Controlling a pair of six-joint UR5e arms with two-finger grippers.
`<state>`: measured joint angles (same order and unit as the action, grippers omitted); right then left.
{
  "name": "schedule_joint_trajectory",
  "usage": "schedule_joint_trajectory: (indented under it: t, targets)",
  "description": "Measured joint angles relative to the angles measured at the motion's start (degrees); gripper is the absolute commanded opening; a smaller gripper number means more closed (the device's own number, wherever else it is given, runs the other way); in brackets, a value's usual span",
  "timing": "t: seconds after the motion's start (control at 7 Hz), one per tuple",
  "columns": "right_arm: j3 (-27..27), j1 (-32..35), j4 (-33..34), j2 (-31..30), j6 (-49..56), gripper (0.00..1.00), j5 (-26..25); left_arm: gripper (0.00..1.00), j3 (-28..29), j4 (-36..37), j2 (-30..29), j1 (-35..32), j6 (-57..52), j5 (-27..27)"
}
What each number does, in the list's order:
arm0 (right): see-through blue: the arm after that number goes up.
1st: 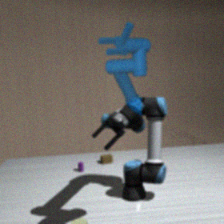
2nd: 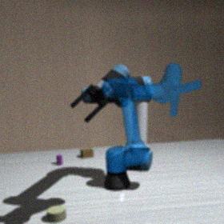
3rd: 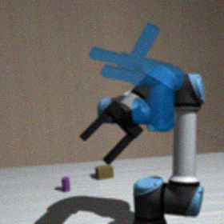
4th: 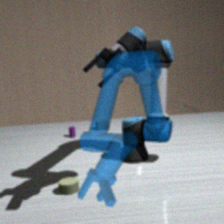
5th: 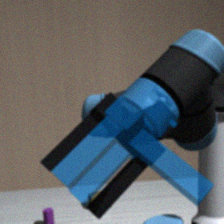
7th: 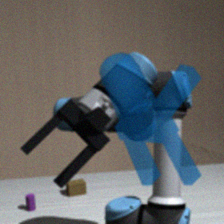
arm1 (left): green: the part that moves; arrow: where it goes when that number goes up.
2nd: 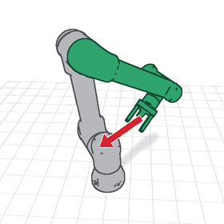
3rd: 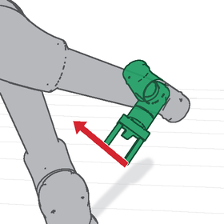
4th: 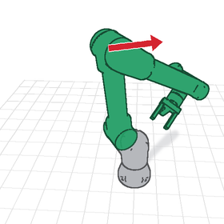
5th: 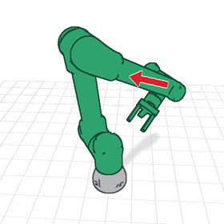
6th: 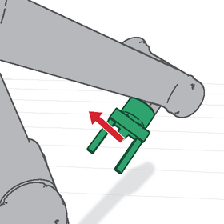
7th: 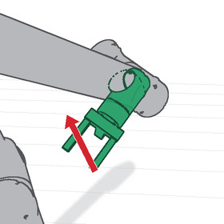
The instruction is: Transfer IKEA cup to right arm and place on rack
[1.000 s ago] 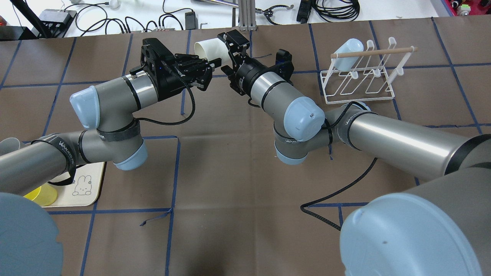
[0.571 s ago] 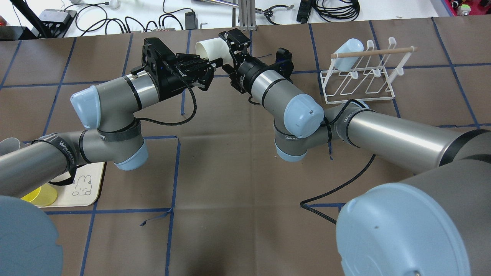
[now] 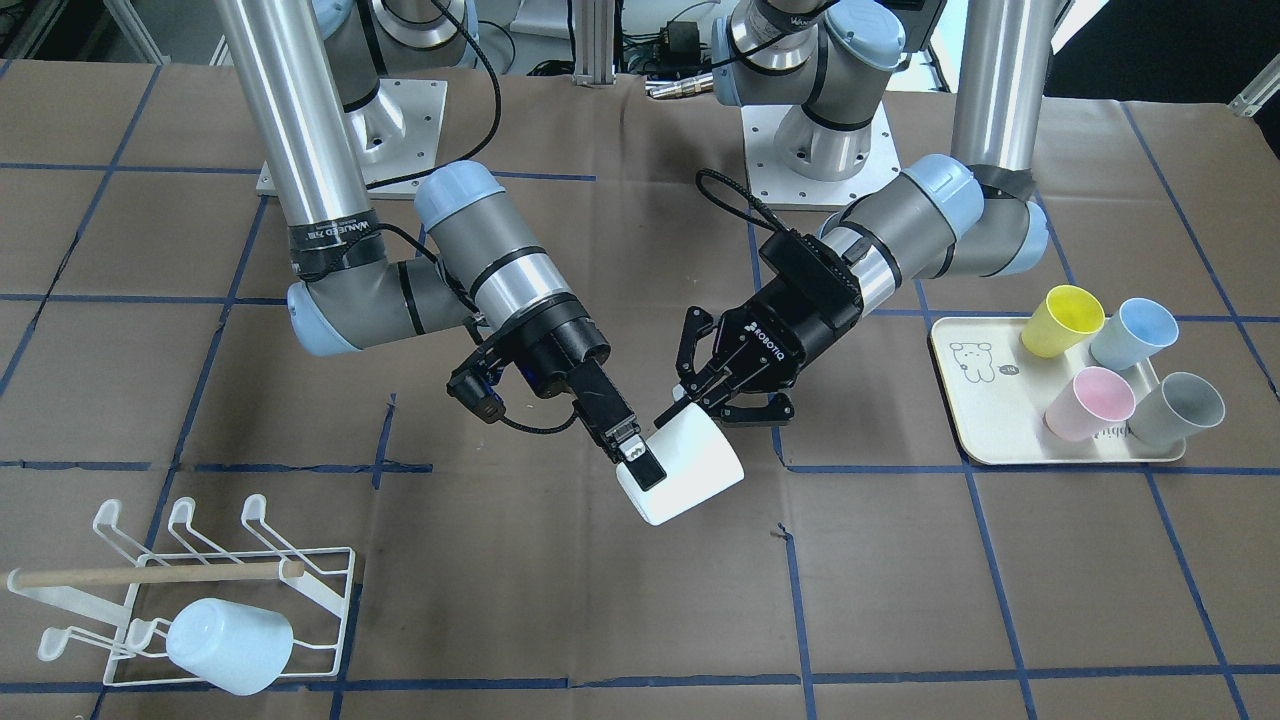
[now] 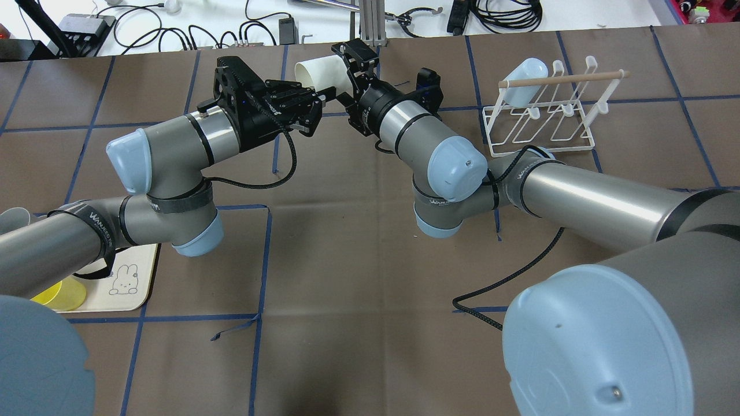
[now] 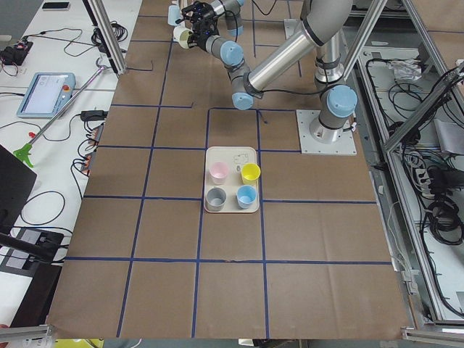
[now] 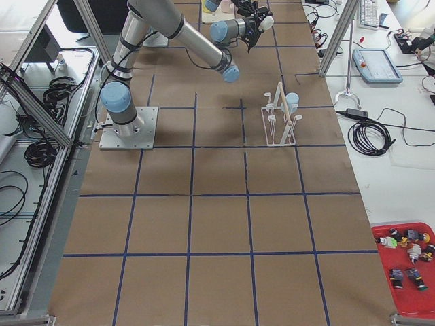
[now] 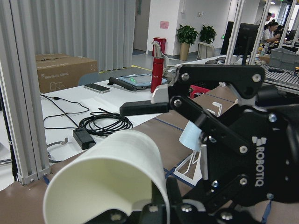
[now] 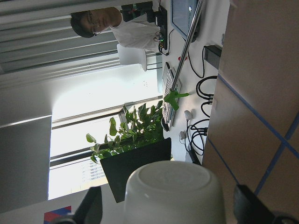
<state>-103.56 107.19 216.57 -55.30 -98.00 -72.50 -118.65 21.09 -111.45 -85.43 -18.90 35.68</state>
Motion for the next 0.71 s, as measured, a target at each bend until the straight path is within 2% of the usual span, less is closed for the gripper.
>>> schedule_joint_trajectory:
  t: [0.71]
  targets:
    - [1.5, 0.7, -0.4, 0.7, -0.5, 0.98, -0.6, 0.01, 0.0, 0.0, 0.0, 0.0, 0.0, 0.0]
